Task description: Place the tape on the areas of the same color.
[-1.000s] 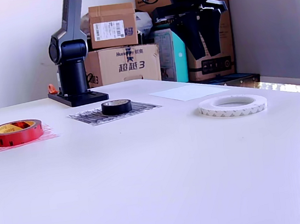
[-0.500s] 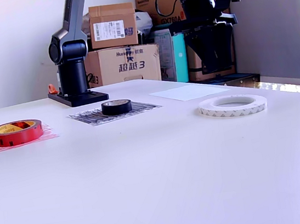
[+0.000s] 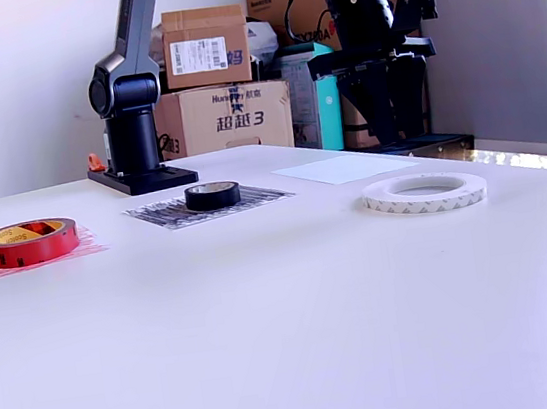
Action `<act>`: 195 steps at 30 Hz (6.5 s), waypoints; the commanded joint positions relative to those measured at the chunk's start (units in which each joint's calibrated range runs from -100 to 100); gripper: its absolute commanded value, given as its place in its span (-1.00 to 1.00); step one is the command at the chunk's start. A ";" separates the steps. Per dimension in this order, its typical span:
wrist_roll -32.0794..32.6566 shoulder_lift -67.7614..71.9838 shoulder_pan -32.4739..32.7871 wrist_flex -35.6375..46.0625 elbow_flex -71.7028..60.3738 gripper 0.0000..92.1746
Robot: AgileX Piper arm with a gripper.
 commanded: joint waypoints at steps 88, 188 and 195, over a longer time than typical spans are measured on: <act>0.96 2.78 -2.78 -2.83 3.79 0.25; -10.01 -27.99 2.91 -6.13 30.05 -1.00; -11.89 -34.54 8.98 -12.58 44.04 -1.00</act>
